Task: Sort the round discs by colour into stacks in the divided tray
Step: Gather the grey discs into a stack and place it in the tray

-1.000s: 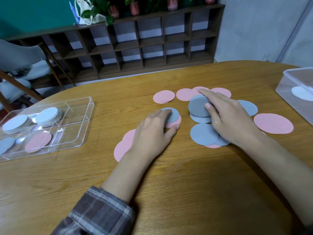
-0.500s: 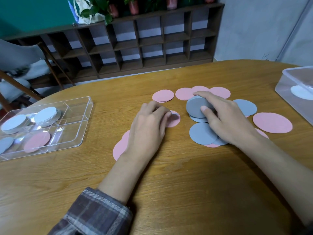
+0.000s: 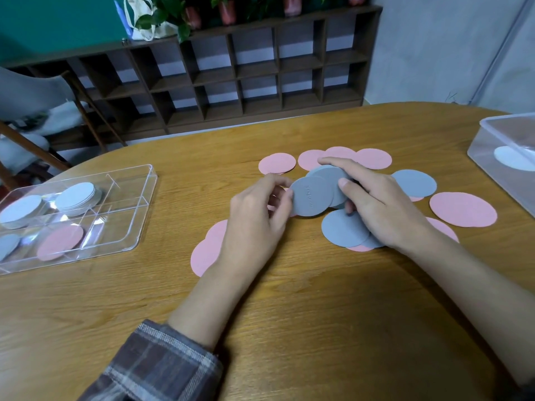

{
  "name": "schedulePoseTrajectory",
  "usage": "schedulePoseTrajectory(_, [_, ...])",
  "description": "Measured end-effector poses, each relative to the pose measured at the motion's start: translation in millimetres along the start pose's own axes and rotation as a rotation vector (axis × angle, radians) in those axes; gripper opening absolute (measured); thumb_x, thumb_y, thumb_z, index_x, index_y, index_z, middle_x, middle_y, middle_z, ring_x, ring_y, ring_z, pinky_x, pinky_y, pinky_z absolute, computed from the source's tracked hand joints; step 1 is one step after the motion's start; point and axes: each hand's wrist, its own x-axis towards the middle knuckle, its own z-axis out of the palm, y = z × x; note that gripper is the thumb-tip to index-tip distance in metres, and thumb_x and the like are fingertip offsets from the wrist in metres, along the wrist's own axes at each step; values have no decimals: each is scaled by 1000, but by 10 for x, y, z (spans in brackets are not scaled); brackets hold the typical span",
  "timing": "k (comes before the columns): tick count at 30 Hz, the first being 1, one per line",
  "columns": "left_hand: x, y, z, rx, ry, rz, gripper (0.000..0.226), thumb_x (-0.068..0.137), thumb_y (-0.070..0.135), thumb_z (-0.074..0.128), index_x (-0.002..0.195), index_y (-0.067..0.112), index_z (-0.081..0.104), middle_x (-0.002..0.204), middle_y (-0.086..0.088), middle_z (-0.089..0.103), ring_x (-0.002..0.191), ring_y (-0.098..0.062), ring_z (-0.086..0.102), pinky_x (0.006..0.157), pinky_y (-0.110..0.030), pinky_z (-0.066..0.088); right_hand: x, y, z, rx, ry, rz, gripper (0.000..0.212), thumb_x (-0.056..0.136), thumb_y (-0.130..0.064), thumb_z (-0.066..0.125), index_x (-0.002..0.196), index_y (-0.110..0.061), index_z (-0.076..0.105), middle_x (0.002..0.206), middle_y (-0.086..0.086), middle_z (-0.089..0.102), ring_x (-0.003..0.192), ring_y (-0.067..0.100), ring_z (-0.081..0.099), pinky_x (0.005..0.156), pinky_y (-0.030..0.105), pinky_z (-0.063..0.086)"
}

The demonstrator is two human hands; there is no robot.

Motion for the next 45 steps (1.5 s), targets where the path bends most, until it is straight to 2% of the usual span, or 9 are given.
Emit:
schedulePoseTrajectory(4, [-30, 69, 40, -88, -22, -80, 28, 89, 9, 74, 116, 16, 72, 76, 3, 69, 70, -12, 65, 63, -9, 45, -9, -20, 6, 28, -39, -15, 45, 110, -18, 37, 140, -46, 55, 75, 5, 62, 74, 14, 58, 70, 24, 42])
schedulePoseTrajectory(10, [-26, 84, 74, -143, -29, -183, 19, 91, 17, 76, 110, 22, 78, 70, 5, 71, 65, -9, 67, 66, -10, 48, -42, -31, 13, 9, -119, -34, 38, 109, -37, 40, 144, -51, 48, 87, -8, 65, 80, 10, 60, 78, 35, 47])
schedulePoseTrajectory(14, [-27, 61, 83, -177, -31, -221, 10, 93, 24, 77, 102, 21, 79, 68, 4, 73, 65, -12, 71, 69, -25, 57, -35, -37, 16, -174, -135, -111, 46, 106, -36, 49, 151, -43, 43, 117, -25, 62, 93, 4, 57, 81, 17, 43])
schedulePoseTrajectory(17, [-30, 69, 94, -133, -44, -174, 11, 93, 26, 77, 102, 21, 80, 71, 7, 72, 68, -11, 69, 68, -22, 53, -10, -3, -3, -246, -88, -165, 43, 107, -27, 50, 149, -35, 50, 127, -21, 60, 106, -8, 49, 88, 4, 34])
schedulePoseTrajectory(22, [-67, 85, 152, -40, -116, -49, 25, 87, 33, 83, 107, 21, 74, 82, 9, 65, 74, -10, 60, 70, -13, 44, 46, 96, -128, -325, 72, -120, 38, 106, -24, 48, 143, -31, 55, 131, -8, 65, 117, 14, 56, 90, 32, 43])
schedulePoseTrajectory(26, [-105, 55, 210, 40, -398, 120, 45, 87, 47, 79, 124, 23, 72, 123, 11, 69, 118, -8, 59, 103, -25, 44, 66, 195, -183, -377, 103, -59, 40, 106, -25, 46, 144, -36, 50, 128, -2, 65, 118, 26, 57, 94, 50, 49])
schedulePoseTrajectory(29, [-132, 35, 242, 107, -504, 174, 55, 87, 52, 78, 133, 23, 69, 141, 7, 64, 129, -13, 54, 111, -32, 41, 77, 220, -162, -384, 79, -30, 43, 106, -27, 45, 147, -40, 44, 127, -1, 64, 115, 28, 57, 94, 51, 49])
schedulePoseTrajectory(34, [-117, -3, 248, 142, -497, 175, 45, 93, 53, 70, 127, 24, 72, 135, 10, 68, 125, -15, 58, 102, -45, 49, 72, 194, -159, -364, 75, -24, 43, 106, -26, 45, 147, -38, 44, 130, 0, 63, 116, 27, 57, 95, 51, 48])
schedulePoseTrajectory(45, [-74, -1, 181, 95, -216, 214, 17, 107, 18, 54, 113, 12, 69, 98, 2, 73, 86, -17, 61, 77, -31, 48, 38, 71, -125, -203, 82, 3, 38, 103, -24, 54, 137, -40, 59, 106, -17, 64, 79, -5, 53, 69, 8, 35])
